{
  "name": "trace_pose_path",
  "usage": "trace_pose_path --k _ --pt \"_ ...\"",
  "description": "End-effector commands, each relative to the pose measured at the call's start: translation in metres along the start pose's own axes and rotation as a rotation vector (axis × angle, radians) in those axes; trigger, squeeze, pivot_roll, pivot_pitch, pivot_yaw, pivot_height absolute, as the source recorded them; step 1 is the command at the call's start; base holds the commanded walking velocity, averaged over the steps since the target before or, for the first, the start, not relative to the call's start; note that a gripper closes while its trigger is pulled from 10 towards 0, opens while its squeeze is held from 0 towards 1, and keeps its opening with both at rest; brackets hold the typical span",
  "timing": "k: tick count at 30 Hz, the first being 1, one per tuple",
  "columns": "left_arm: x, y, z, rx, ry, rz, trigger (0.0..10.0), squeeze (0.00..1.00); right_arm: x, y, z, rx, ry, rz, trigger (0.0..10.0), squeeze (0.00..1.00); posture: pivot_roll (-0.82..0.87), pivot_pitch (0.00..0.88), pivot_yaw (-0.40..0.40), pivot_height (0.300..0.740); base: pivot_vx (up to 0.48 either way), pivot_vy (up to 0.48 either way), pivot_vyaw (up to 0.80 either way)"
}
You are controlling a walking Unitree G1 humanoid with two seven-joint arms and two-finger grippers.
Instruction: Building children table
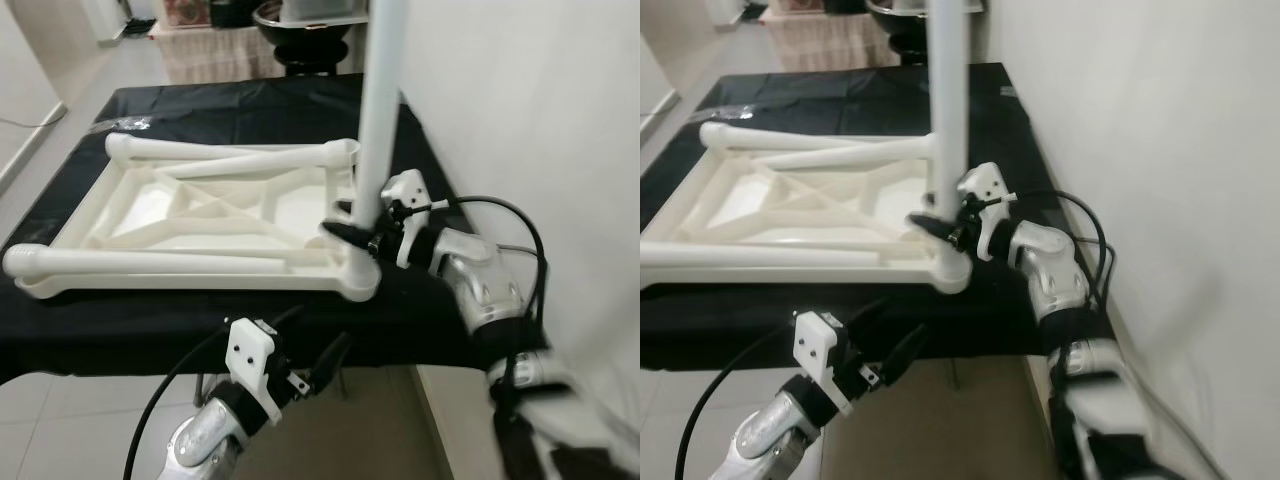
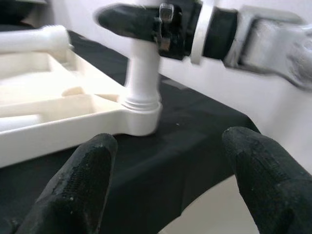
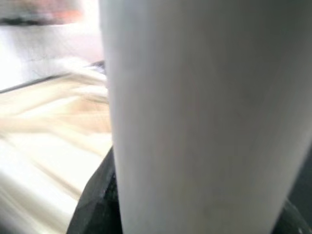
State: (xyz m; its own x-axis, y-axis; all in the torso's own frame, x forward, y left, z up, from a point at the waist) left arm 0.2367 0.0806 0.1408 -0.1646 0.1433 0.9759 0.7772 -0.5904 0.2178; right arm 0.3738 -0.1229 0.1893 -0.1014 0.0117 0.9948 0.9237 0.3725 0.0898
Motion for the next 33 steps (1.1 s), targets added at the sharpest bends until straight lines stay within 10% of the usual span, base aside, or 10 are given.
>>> trace_pose_path --k 1,3,9,10,14,15,22,23,33 --pt "0.001 -0.003 0.002 0.008 0.006 0.001 10.0 0.00 -0.049 -0.028 0.009 -0.105 -0.049 0.192 0.0 0.00 0.08 0.174 0.005 0.740 0.000 0.000 0.00" --pt "0.000 -0.003 0.003 0.001 0.011 0.007 10.0 0.00 -0.050 -0.026 0.041 -0.006 -0.028 0.179 0.0 0.00 0.07 0.150 0.014 0.740 0.000 0.000 0.00" --pt "-0.003 -0.001 0.004 -0.002 0.013 0.012 10.0 0.00 -0.039 -0.005 0.052 0.058 -0.044 0.127 0.0 0.00 0.08 0.137 0.010 0.740 0.000 0.000 0.00" --pt "-0.003 -0.001 0.005 0.000 0.014 0.012 10.0 0.00 -0.037 -0.001 0.054 0.088 -0.038 0.119 10.0 0.00 0.08 0.132 0.008 0.740 0.000 0.000 0.00" --pt "-0.004 0.000 0.005 0.005 0.016 0.011 10.0 0.00 -0.028 0.001 0.056 0.092 -0.028 0.103 10.0 0.00 0.09 0.129 0.008 0.740 0.000 0.000 0.00" --pt "-0.004 0.000 0.005 0.005 0.016 0.011 10.0 0.00 -0.023 0.002 0.056 0.125 -0.012 0.088 10.0 1.00 0.08 0.127 0.011 0.740 0.000 0.000 0.00" --pt "-0.003 0.002 0.005 0.002 0.013 0.007 10.0 0.00 -0.001 0.013 0.050 0.316 -0.030 0.052 10.0 1.00 0.08 0.131 0.012 0.740 0.000 0.000 0.00" --pt "-0.003 0.002 0.004 0.001 0.012 0.006 10.0 0.00 0.002 0.014 0.048 0.378 -0.039 0.049 10.0 0.00 0.08 0.133 0.012 0.740 0.000 0.000 0.00" --pt "-0.001 0.001 0.001 0.005 0.008 -0.002 10.0 0.00 0.019 0.019 0.029 0.764 -0.089 0.110 10.0 0.00 0.10 0.151 0.008 0.740 0.000 0.000 0.00"
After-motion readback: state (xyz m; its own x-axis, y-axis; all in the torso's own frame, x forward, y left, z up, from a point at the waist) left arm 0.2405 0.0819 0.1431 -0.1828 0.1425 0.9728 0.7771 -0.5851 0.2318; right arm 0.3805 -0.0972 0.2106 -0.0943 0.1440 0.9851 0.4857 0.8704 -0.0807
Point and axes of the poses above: a point about 5 cm out from each wrist's last joint towards the gripper, its own y axis pointing out of the wrist towards the gripper, its own x axis along the axis of the wrist's last joint, z = x × y, the point moved 2 cm from there along y, pointing out of the wrist towards the gripper, and after that the axes turned 4 degrees about y, right-handed, at the moved point
